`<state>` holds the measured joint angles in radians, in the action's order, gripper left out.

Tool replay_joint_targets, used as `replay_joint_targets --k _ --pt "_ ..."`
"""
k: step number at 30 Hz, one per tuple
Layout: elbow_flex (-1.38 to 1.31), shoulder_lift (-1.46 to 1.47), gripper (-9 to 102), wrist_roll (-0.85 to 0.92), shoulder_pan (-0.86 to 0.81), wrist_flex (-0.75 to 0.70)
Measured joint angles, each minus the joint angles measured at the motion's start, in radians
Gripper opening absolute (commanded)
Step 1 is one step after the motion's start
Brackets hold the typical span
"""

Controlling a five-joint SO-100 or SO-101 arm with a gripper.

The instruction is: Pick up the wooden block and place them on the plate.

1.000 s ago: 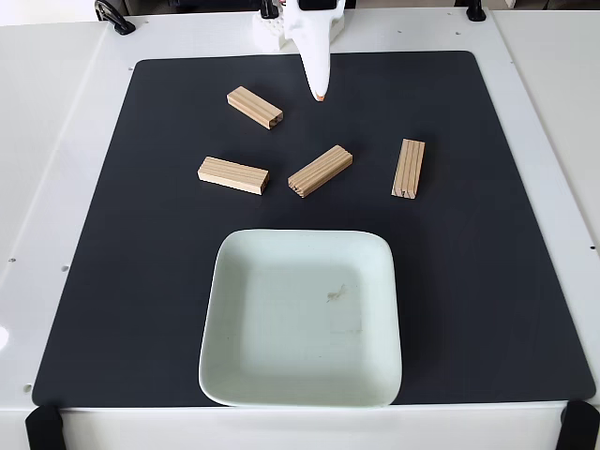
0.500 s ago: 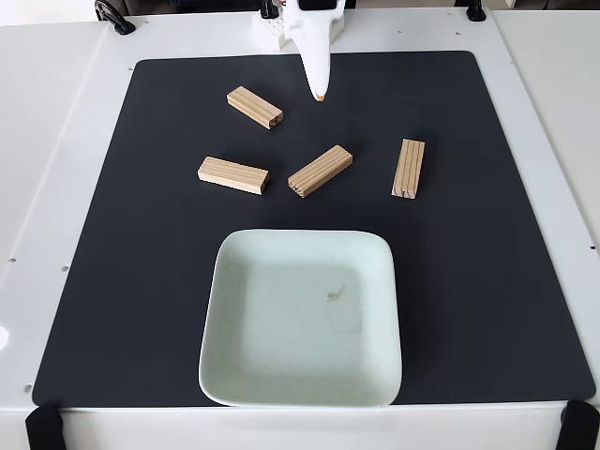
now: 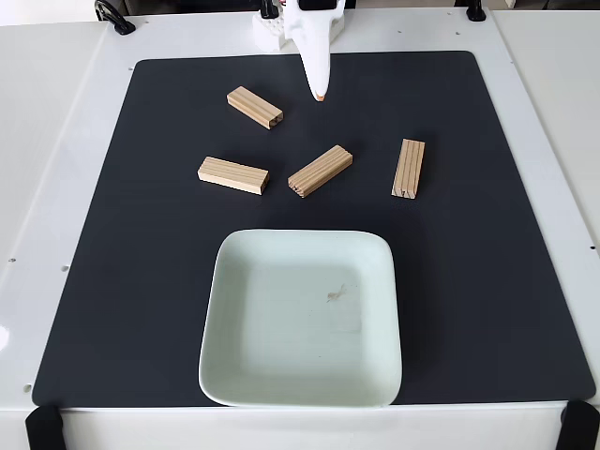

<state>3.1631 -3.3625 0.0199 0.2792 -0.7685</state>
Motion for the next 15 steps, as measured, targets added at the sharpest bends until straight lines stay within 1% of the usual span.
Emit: replay_joint_targets --k 9,13,15 --pt "-0.002 0.000 1 0.000 0.011 -0.008" --pt "-0.061 0.018 1 0.006 0.009 -0.009" --pt "-0.124 0.061 1 0.041 0.023 -0.009"
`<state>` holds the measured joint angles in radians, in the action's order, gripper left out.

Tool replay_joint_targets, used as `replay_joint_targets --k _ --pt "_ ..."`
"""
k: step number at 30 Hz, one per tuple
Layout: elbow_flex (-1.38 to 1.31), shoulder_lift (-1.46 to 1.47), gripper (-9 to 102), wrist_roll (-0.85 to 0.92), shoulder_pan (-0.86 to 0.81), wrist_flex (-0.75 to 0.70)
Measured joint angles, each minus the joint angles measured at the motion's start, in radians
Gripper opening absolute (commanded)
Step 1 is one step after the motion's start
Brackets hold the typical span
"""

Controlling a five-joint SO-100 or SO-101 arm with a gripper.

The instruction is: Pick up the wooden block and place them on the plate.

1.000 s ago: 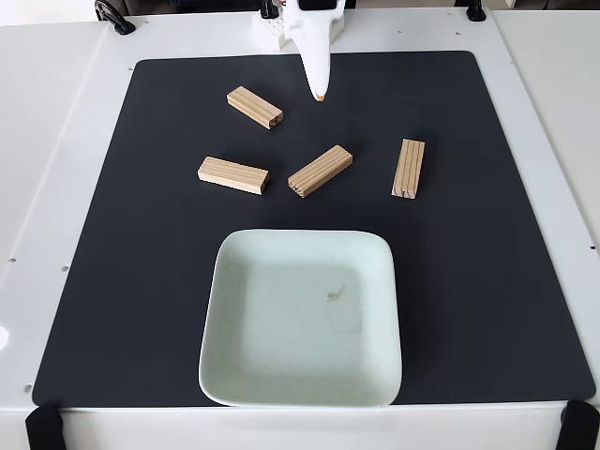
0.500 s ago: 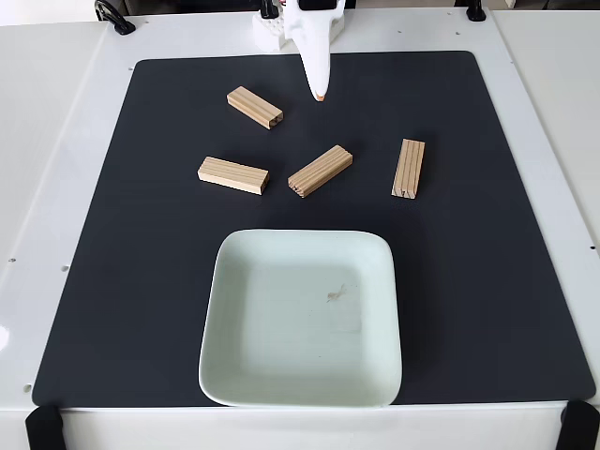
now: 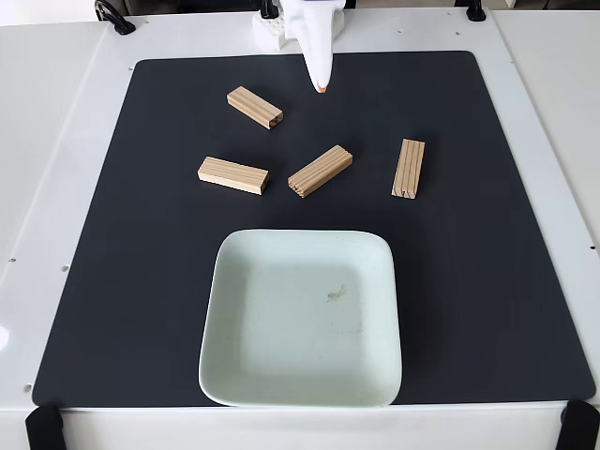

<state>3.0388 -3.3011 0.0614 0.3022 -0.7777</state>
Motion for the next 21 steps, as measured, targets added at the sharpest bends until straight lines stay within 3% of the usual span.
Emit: replay_joint_targets --k 11,21 --pt "-0.532 0.591 1 0.242 0.152 -0.058" --pt "-1.295 1.252 1 0.492 0.247 -0.591"
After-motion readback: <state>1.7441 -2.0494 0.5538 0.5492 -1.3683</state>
